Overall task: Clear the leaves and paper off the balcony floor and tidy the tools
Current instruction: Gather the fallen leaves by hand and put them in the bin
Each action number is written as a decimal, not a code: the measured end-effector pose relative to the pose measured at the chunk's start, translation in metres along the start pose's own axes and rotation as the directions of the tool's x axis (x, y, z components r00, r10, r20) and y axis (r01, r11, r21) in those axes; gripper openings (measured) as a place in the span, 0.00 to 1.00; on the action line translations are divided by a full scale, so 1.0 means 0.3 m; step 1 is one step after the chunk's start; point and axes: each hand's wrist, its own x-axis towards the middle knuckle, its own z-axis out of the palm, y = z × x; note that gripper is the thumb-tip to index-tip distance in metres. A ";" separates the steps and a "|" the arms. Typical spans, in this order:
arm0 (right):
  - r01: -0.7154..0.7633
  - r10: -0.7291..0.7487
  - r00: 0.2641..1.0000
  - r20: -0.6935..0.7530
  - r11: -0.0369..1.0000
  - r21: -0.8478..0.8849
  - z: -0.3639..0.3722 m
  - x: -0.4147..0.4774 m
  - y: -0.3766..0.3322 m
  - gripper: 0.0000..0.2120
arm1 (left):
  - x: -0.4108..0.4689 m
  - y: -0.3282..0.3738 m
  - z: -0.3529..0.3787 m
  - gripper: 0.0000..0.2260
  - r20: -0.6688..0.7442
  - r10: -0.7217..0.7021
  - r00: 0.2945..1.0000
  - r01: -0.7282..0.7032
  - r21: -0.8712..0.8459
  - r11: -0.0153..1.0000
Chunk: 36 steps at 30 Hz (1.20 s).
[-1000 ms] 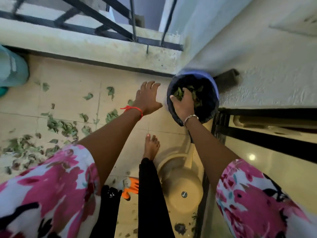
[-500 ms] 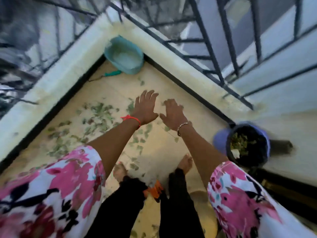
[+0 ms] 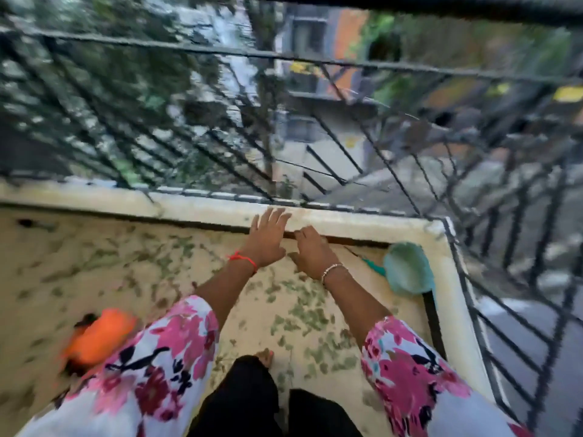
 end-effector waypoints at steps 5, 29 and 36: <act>0.234 -0.225 0.970 0.090 0.965 -0.119 -0.097 0.040 -0.274 0.24 | -0.232 -0.218 -0.118 0.34 -0.106 -0.273 0.956 0.266 -0.075 0.961; 0.699 -0.613 0.709 0.349 0.678 -0.230 0.070 0.615 -1.480 0.24 | -0.784 -1.304 -0.180 0.33 -0.082 -0.836 0.543 0.727 -0.452 0.516; 0.785 -0.673 0.612 0.416 0.582 -0.213 0.179 0.859 -1.662 0.25 | -0.788 -1.552 -0.126 0.31 -0.014 -0.916 0.401 0.762 -0.550 0.342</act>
